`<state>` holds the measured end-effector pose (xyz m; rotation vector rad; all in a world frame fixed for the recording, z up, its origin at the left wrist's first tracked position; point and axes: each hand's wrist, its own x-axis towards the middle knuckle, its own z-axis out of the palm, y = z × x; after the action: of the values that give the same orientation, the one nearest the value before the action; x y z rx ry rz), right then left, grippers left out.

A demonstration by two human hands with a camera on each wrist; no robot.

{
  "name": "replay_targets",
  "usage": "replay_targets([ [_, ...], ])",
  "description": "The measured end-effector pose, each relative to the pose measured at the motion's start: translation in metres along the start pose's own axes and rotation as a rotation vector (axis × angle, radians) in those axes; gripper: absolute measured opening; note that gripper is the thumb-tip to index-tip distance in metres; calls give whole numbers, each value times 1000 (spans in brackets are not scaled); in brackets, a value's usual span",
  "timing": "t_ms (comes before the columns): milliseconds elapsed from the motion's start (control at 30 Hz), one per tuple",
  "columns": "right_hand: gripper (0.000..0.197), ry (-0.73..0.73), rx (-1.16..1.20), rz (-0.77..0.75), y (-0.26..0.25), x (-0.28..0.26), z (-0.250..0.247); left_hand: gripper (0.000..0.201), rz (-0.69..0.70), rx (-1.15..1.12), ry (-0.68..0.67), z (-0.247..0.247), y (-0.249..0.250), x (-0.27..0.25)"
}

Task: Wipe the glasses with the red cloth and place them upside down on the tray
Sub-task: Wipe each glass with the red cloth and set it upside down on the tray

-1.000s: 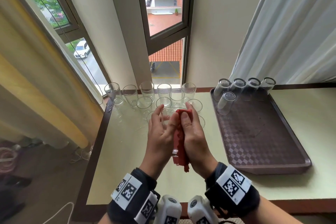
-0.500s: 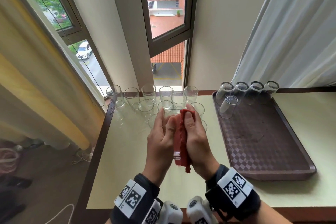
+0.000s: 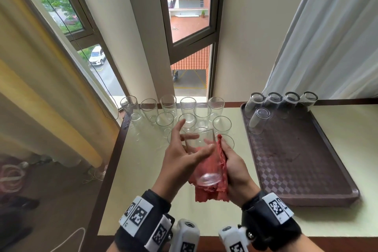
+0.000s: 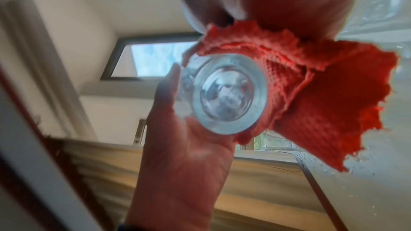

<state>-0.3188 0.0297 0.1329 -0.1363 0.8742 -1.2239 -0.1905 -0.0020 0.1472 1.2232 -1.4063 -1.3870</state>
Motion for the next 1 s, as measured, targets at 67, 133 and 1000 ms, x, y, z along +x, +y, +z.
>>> replay_targets([
  [67, 66, -108, 100, 89, -1, -1, -6, 93, 40, 33, -3, -2, 3, -1],
  [133, 69, -170, 150, 106, -4, -4, -10, 89, 81, 46, -12, -5, 4, -2],
  [1000, 18, 197, -578, -835, 11, -16, -1, 35, -75, -116, 71, 6, 4, -20],
])
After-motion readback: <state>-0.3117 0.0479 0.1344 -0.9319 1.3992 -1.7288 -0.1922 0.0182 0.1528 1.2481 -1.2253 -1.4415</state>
